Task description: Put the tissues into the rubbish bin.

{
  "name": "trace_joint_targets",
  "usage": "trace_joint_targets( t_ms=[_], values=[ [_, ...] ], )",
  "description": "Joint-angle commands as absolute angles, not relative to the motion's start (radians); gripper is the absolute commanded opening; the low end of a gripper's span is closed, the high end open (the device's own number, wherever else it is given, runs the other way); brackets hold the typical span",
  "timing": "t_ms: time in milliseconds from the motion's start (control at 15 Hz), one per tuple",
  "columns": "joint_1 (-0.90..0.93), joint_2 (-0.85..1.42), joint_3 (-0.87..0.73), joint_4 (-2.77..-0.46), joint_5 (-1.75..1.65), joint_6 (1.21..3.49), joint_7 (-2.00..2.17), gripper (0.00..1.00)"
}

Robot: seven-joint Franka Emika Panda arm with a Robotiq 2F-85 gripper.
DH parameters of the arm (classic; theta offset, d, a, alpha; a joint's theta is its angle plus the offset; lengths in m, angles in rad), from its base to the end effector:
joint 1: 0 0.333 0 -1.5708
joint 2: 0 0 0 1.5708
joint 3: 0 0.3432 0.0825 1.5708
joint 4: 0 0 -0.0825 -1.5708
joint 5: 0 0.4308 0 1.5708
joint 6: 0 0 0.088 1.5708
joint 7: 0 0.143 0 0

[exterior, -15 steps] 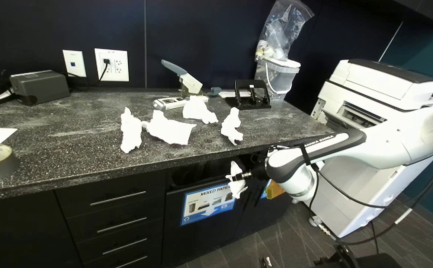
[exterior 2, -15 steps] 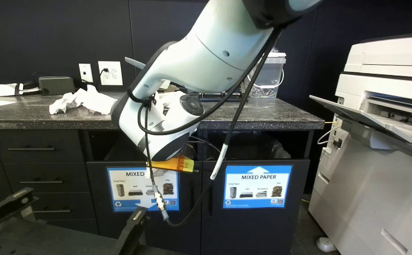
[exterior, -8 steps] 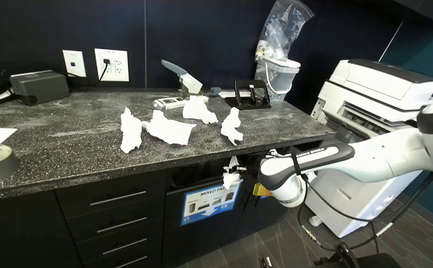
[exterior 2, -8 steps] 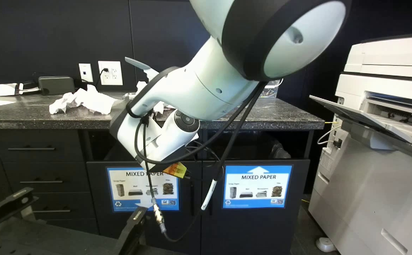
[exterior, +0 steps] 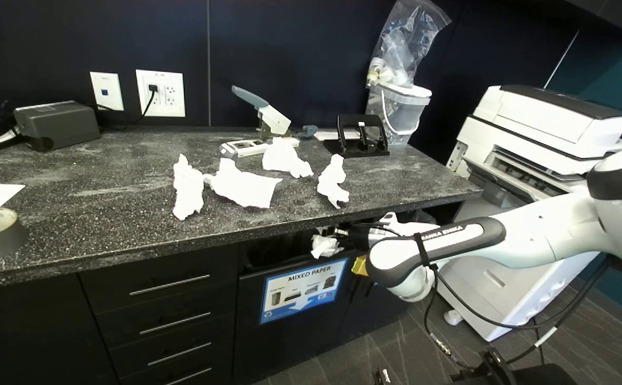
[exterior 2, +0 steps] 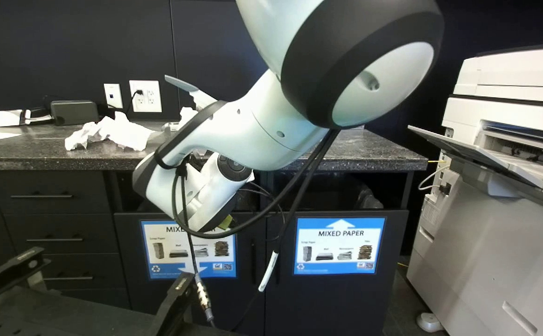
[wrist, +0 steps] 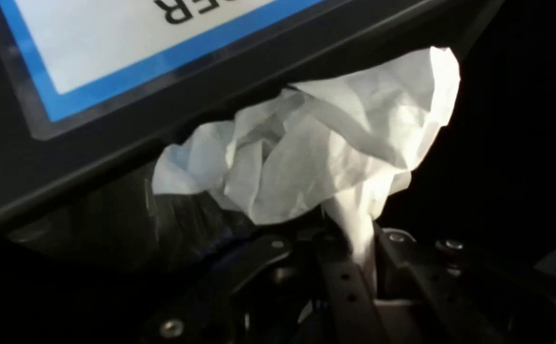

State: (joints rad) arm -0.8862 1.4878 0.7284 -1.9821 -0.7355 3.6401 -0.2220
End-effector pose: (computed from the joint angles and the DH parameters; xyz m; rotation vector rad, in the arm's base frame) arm 0.5994 0.0443 -0.0449 -2.2937 -0.0712 -1.0747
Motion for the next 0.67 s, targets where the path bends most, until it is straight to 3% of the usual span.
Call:
trace_joint_targets(
  t_ms=[0, 333, 600],
  values=[
    [-0.872, 1.487, 0.727, -1.952, -0.897, 3.605, -0.151, 0.02],
    [-0.859, 1.488, 0.699, -1.923, -1.036, 3.52, -0.153, 0.02],
    [-0.817, 1.487, 0.674, -1.882, -1.011, 3.578, -0.136, 0.02]
  ],
)
